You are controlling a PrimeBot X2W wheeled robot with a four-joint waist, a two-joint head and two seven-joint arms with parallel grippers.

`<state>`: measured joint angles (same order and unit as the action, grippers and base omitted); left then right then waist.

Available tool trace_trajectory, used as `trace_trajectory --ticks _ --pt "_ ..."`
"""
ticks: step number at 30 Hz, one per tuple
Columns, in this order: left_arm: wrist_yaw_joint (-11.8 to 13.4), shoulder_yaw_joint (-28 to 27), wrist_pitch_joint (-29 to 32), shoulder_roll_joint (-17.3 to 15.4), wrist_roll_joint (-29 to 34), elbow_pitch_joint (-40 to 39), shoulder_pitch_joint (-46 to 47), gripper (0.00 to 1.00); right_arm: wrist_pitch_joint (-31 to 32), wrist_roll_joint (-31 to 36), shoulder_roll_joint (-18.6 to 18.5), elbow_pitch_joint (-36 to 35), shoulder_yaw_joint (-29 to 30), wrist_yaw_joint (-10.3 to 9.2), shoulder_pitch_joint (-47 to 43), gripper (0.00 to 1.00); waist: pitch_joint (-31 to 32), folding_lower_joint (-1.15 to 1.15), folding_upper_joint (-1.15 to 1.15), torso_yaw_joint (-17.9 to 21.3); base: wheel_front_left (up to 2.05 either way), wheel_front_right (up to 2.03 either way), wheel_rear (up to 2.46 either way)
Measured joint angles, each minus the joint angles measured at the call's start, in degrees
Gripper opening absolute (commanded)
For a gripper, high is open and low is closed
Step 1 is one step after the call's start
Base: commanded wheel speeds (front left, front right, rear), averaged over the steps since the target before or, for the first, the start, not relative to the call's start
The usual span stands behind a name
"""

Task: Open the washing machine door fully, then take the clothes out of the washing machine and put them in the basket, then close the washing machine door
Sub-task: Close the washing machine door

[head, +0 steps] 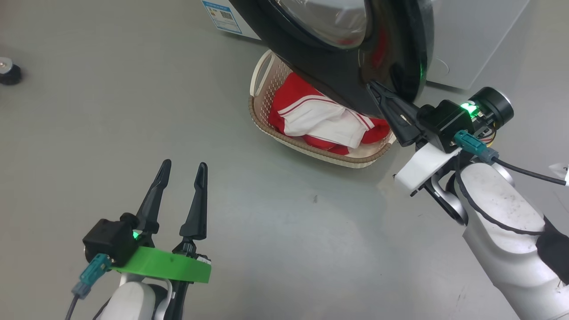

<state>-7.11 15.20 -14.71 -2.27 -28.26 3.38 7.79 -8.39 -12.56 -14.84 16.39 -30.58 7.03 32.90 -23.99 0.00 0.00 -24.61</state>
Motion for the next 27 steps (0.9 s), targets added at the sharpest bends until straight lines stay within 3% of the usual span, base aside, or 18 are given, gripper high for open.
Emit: trace_trajectory --ticks 14,27 --pt "-0.01 0.63 0.0 0.16 -0.52 -0.24 1.5 1.0 -0.08 -1.11 -2.52 1.76 4.03 0.46 5.77 0.0 -3.59 0.0 0.0 -0.28 0.0 0.0 0.0" --pt "-0.01 2.45 0.0 0.4 -2.54 -0.69 4.45 1.0 0.45 -1.37 -7.14 5.19 9.11 0.47 15.89 0.0 -8.24 0.0 0.0 -1.04 0.0 0.0 0.0"
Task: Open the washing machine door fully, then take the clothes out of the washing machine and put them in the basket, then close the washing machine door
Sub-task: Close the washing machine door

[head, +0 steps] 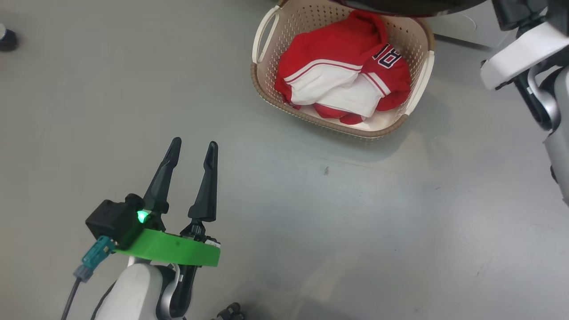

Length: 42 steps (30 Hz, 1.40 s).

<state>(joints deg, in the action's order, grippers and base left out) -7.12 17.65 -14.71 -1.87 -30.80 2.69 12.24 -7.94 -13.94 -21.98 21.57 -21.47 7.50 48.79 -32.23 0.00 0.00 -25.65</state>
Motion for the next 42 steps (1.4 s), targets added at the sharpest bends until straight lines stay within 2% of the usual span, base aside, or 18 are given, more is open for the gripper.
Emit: trace_trajectory --ticks 16,34,42 --pt "0.0 1.01 0.0 0.24 -2.99 0.1 1.82 1.0 1.24 0.77 -2.65 4.34 2.42 -0.58 10.92 0.0 -3.41 0.0 0.0 -2.92 0.0 0.0 0.0" --pt "0.0 1.07 0.0 0.33 -3.43 0.32 2.44 1.0 0.48 1.03 -1.47 7.99 3.23 -1.19 14.56 0.0 -4.44 0.0 0.0 -3.35 0.0 0.0 0.0" --pt "0.0 0.68 0.0 0.42 -3.47 0.96 3.38 1.0 -2.07 0.86 -0.38 10.63 3.13 -1.2 14.92 0.0 -4.0 0.0 0.0 -2.93 0.0 0.0 0.0"
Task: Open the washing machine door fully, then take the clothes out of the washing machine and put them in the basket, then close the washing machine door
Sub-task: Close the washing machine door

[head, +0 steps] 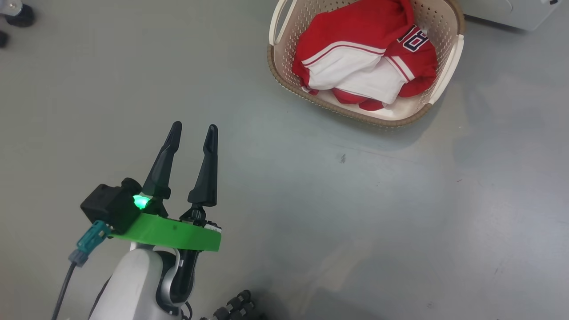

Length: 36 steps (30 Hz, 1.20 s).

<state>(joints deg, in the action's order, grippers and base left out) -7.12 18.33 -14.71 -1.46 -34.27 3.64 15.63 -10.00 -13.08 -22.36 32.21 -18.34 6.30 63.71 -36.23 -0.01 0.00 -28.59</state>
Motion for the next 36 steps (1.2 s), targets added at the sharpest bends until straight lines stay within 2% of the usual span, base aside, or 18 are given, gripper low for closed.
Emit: trace_trajectory --ticks 4,9,17,22,29,36 --pt "0.0 -0.41 0.0 0.01 0.16 0.55 0.23 1.0 -1.96 -0.19 0.24 1.59 0.0 -0.89 -1.4 0.0 1.21 0.0 0.0 0.51 0.0 0.0 0.0" --pt "0.0 -1.22 0.0 0.02 1.38 1.44 0.55 1.0 -3.52 -1.1 1.0 3.47 0.04 -0.98 -6.37 0.0 3.58 0.0 0.0 1.47 0.0 0.0 0.0" --pt "0.0 -3.94 -0.01 0.01 4.45 4.19 0.4 1.0 -4.45 -4.92 6.27 3.61 1.63 -1.52 -16.42 0.0 8.65 0.0 0.0 4.33 0.0 0.0 0.0" --pt "0.0 -5.42 0.0 -0.69 5.39 5.27 -0.41 1.0 -4.45 -6.59 8.48 3.32 3.15 -2.5 -23.65 0.0 11.81 0.01 0.0 7.32 0.0 0.0 0.0" --pt "0.0 -6.98 0.0 -2.12 7.12 6.75 -4.2 1.0 -4.44 -8.09 11.18 -2.49 6.3 -3.45 -29.73 0.0 16.61 0.0 0.0 12.13 0.0 0.0 0.0" --pt "0.0 -7.79 0.0 -4.05 9.16 7.49 -8.99 1.0 -4.44 -9.66 13.4 -5.81 9.78 -4.09 -39.44 0.0 22.09 0.01 0.0 16.8 0.0 0.0 0.0"
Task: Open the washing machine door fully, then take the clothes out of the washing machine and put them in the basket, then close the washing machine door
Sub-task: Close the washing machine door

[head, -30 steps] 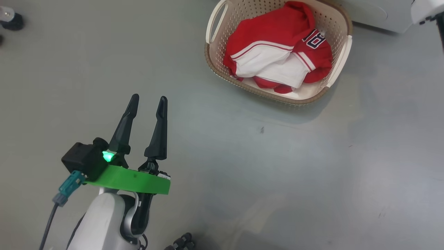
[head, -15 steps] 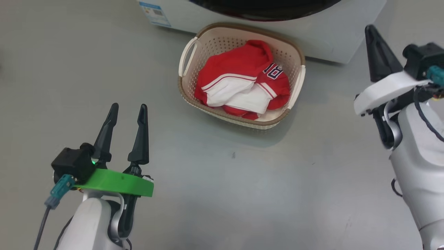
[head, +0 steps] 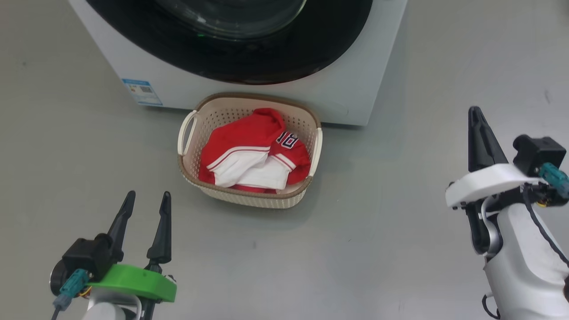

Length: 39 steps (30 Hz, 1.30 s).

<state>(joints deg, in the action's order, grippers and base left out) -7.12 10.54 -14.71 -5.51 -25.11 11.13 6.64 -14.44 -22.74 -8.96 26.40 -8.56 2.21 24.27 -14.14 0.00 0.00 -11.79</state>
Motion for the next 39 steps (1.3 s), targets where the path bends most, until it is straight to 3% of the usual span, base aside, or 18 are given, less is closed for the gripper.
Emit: trace_trajectory --ticks 12,29,30,31,39 --pt "0.0 -0.91 0.0 0.75 1.6 0.07 -5.24 1.0 0.0 0.08 -0.29 -6.58 4.0 -0.87 -13.97 0.0 9.4 0.0 0.0 6.11 0.0 0.0 0.0" --pt "0.0 -0.42 0.0 1.47 2.54 -2.15 -7.9 1.0 0.0 2.11 1.77 -14.83 4.8 -1.22 -24.04 0.0 13.49 0.0 0.0 7.57 0.0 0.0 0.0" --pt "0.0 -0.47 0.0 1.52 2.6 -2.31 -7.93 1.0 0.0 2.37 1.92 -15.49 5.04 -1.46 -24.4 0.43 13.53 0.0 0.0 7.61 0.0 0.0 0.0" --pt "0.0 -0.55 0.0 1.58 2.64 -2.36 -7.95 1.0 0.0 2.61 1.96 -16.06 5.3 -1.72 -24.7 1.0 13.57 0.0 0.0 7.64 0.0 0.0 0.0" --pt "0.0 -1.05 0.0 1.89 2.94 -2.23 -8.57 1.0 0.0 3.72 2.43 -18.7 5.73 -1.8 -26.35 1.0 13.61 0.0 0.0 7.99 0.0 0.0 0.0"
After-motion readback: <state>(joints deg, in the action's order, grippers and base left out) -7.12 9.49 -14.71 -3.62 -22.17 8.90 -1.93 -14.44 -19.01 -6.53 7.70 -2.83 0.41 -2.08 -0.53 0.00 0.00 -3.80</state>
